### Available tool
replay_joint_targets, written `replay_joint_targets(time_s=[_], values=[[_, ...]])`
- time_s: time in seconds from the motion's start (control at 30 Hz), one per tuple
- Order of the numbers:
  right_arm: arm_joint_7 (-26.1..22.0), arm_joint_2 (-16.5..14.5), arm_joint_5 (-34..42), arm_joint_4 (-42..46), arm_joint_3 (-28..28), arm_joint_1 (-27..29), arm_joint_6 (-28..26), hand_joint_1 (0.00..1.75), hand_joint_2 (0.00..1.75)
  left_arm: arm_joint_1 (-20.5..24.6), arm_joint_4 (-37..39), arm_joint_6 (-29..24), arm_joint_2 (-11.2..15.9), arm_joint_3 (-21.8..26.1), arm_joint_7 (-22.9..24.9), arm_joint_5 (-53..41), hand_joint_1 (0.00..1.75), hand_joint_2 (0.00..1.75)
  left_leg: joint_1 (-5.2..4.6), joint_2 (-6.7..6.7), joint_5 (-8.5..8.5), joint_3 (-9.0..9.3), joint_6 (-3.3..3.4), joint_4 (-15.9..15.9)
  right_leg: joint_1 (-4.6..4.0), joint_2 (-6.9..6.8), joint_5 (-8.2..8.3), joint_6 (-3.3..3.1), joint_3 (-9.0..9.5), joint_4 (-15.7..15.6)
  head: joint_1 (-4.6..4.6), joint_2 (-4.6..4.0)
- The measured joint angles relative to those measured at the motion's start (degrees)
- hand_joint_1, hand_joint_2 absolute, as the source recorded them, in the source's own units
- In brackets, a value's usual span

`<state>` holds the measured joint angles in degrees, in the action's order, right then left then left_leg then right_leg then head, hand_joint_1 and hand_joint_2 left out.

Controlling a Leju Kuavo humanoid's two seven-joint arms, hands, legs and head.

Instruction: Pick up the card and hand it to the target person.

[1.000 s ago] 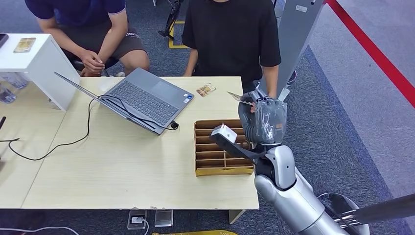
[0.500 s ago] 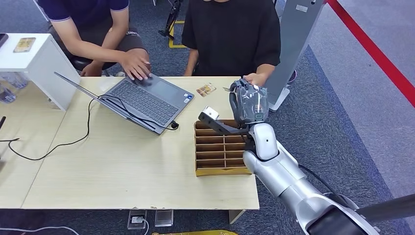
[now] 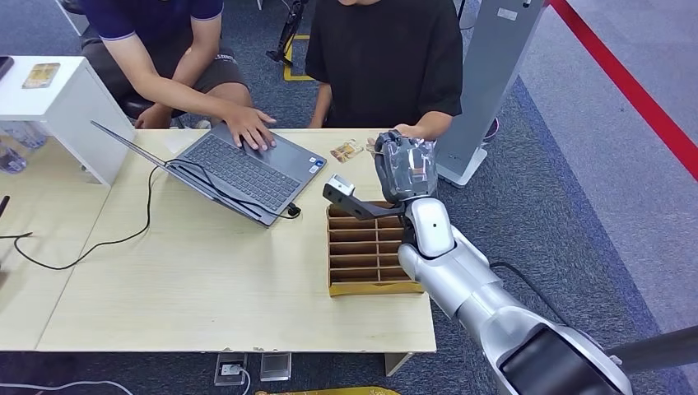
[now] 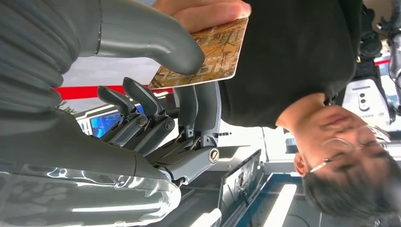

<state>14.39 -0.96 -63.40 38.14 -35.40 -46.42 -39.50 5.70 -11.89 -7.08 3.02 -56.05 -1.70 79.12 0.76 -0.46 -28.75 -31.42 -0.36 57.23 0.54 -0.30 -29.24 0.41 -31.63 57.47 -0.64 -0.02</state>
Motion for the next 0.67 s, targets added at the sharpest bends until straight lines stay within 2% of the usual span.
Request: replay_joint_targets(time_s=[0.1, 0.23, 0.67], values=[[-0.2, -0.5, 0.2, -1.5, -0.4, -0.5, 0.0, 1.73, 1.75, 0.0, 0.0, -0.2, 0.0, 0.0, 0.0, 0.2, 0.0, 1.75, 0.0, 0.0, 0.0, 0.01, 0.0, 0.0, 0.0, 0.0, 0.0, 0.0, 0.0, 0.0, 0.01, 0.0], [-0.6, -0.9, 0.7, -2.9, -0.9, -0.8, 0.0, 0.0, 1.75, 0.0, 0.0, -0.4, 0.0, 0.0, 0.0, 0.5, 0.0, 1.75, 0.0, 0.0, 0.0, 0.01, 0.0, 0.0, 0.0, 0.0, 0.0, 0.0, 0.0, 0.0, 0.02, 0.0], [-1.7, -1.6, 1.3, -4.7, -1.5, -1.2, -0.1, 0.0, 1.75, -0.1, 0.0, -0.7, 0.1, 0.0, -1.0, 1.0, 0.0, 1.75, 0.0, 0.0, 0.0, 0.02, 0.0, 0.0, 0.0, 0.0, 0.0, 0.0, 0.0, 0.0, 0.02, 0.0]])
